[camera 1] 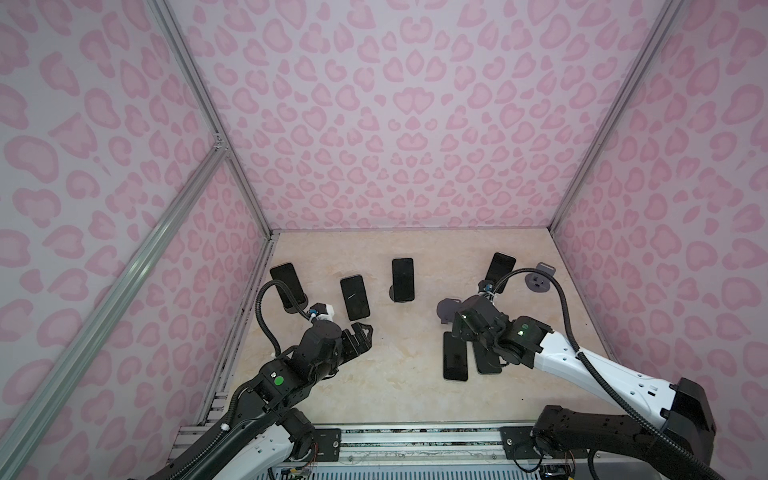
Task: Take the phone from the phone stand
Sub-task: 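Move the right gripper over the empty gray round stand and grasp it, then lift the gray round stand and carry it toward the far corner with the right gripper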
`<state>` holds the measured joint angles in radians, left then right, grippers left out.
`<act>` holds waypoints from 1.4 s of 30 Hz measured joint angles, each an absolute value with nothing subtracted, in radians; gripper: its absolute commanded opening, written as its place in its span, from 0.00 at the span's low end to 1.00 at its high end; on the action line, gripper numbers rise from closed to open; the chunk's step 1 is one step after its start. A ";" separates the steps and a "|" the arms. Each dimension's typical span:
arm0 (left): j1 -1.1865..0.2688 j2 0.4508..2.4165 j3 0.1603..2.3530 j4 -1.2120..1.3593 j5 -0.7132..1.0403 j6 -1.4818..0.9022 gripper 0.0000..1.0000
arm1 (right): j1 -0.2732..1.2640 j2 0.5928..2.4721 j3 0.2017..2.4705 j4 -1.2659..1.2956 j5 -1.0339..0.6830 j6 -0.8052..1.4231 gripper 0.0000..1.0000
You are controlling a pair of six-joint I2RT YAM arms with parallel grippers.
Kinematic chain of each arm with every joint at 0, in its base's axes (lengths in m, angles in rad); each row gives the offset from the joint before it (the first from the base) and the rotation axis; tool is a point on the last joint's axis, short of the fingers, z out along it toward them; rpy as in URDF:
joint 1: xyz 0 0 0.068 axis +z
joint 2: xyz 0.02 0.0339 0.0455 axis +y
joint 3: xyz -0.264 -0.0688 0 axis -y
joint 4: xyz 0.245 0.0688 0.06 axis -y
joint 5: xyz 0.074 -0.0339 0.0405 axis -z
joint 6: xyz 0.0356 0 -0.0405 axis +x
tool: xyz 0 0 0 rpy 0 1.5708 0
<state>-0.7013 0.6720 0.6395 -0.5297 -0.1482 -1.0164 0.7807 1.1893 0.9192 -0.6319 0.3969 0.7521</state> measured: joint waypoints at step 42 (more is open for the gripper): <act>-0.686 0.844 0.604 -0.408 -0.234 -0.799 0.95 | 0.551 1.599 1.135 -0.559 0.276 0.679 0.48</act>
